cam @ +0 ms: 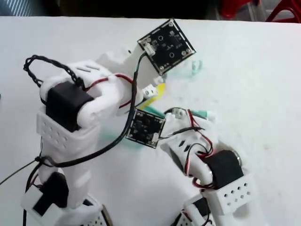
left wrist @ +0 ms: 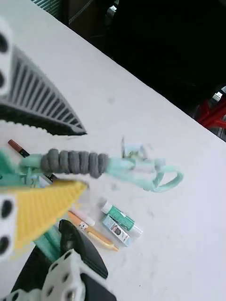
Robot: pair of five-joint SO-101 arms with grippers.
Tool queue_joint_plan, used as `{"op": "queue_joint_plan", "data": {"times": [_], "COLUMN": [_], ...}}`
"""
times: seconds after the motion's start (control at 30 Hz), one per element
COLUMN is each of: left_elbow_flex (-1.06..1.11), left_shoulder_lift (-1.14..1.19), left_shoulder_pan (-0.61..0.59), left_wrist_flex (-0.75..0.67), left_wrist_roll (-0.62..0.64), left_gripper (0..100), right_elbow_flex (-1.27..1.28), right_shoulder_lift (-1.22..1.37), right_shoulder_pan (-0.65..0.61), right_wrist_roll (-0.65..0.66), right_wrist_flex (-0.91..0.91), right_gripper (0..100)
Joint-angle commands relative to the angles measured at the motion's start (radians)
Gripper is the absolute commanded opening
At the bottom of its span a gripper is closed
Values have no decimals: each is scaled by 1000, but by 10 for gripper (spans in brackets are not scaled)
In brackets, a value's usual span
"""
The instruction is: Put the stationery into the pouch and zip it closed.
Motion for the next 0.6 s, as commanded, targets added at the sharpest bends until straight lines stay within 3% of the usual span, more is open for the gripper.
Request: {"op": "queue_joint_plan", "data": {"times": [0.0,0.13,0.3,0.4,0.57], "left_elbow_flex": [6,-71,-147,-6,443], "left_shoulder_lift": [-35,-50,-183,-260,-453], "left_shoulder_pan": [-28,-93,-277,-332,-380], "left_wrist_flex": [0,5,8,8,-23], "left_wrist_roll": [-8,-6,-57,-198,-404], "left_gripper": [324,324,336,354,330], "right_elbow_flex": [-14,6,69,66,57], "right_shoulder_lift": [12,15,15,15,15], "right_shoulder_pan": [70,93,88,84,82], "right_wrist_roll": [-41,-68,-112,-112,-117], "right_wrist_flex": [-54,-70,-145,-145,-140], "right_gripper": [17,17,17,17,17]}}
